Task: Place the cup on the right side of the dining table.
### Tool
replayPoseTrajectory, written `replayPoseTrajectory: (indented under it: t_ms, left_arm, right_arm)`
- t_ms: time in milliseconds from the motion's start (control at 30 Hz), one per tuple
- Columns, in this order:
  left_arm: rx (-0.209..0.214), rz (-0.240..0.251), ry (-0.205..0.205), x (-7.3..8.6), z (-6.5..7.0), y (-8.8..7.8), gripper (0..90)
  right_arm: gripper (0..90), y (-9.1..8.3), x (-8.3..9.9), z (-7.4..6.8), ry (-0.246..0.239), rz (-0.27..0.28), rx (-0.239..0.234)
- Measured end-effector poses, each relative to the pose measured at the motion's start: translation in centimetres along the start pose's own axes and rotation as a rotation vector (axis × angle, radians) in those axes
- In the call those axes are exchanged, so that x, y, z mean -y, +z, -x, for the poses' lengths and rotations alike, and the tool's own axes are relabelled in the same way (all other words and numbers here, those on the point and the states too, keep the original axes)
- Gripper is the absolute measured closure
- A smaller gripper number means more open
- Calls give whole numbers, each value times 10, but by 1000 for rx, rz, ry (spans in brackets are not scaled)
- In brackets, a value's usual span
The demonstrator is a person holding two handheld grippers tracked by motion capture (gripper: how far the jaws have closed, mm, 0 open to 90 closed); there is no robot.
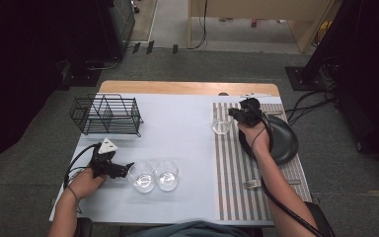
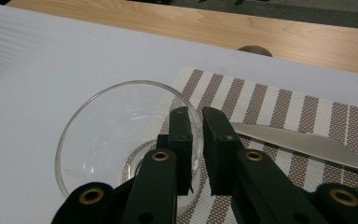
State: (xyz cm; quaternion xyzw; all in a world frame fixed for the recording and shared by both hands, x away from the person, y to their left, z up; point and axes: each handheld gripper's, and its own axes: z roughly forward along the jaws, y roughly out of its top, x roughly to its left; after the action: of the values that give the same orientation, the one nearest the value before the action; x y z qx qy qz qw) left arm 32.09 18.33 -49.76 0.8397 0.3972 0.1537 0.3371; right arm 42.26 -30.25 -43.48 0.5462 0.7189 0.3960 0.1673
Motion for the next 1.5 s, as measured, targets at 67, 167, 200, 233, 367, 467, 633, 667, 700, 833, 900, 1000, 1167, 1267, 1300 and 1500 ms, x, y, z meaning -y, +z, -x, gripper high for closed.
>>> replayPoseTrajectory:
  t_ms: [67, 167, 200, 233, 367, 467, 633, 667, 700, 833, 900, 1000, 1167, 1267, 1300, 1500]
  left_arm:
    - [0, 0, 0, 0, 0, 0, 0]
    - [0, 0, 0, 0, 0, 0, 0]
    - [0, 0, 0, 0, 0, 0, 0]
    - [0, 0, 0, 0, 0, 0, 0]
    - [0, 0, 0, 0, 0, 0, 0]
    - [0, 0, -1, 0, 0, 0, 0]
    - [0, 0, 0, 0, 0, 0, 0]
    - [1, 0, 0, 0, 0, 0, 0]
    - [1, 0, -1, 0, 0, 0, 0]
    - [0, 0, -1, 0, 0, 0, 0]
    - [0, 0, 0, 0, 0, 0, 0]
    - [0, 0, 0, 0, 0, 0, 0]
    - [0, 0, 0, 0, 0, 0, 0]
    - [0, 0, -1, 0, 0, 0, 0]
    - [0, -1, 0, 0, 0, 0, 0]
    - [0, -1, 0, 0, 0, 0, 0]
  right_arm:
    - [822, 0, 0, 0, 4, -1, -2]
    - [819, 0, 0, 1, 5, 1, -4]
    - [806, 0, 0, 1, 1, 4, -11]
    - [806, 0, 0, 1, 1, 4, -11]
    - [798, 0, 0, 1, -6, -1, -17]
    - [742, -1, 1, 1, -17, 4, -15]
    - [647, -3, 1, 5, -25, 22, -25]
    - [627, -4, 1, 5, -26, 22, -30]
    - [611, -4, 1, 5, -29, 25, -31]
    - [546, -5, 1, 5, -35, 34, -55]
    - [484, -5, 1, 4, -44, 34, -67]
    - [433, -6, 0, 1, -68, 39, -51]
    - [370, -6, 1, 0, -59, 53, -48]
    - [358, -6, 2, -3, -70, 55, -59]
    - [351, -6, 2, -4, -73, 55, -64]
    - [339, -8, 4, -8, -84, 60, -69]
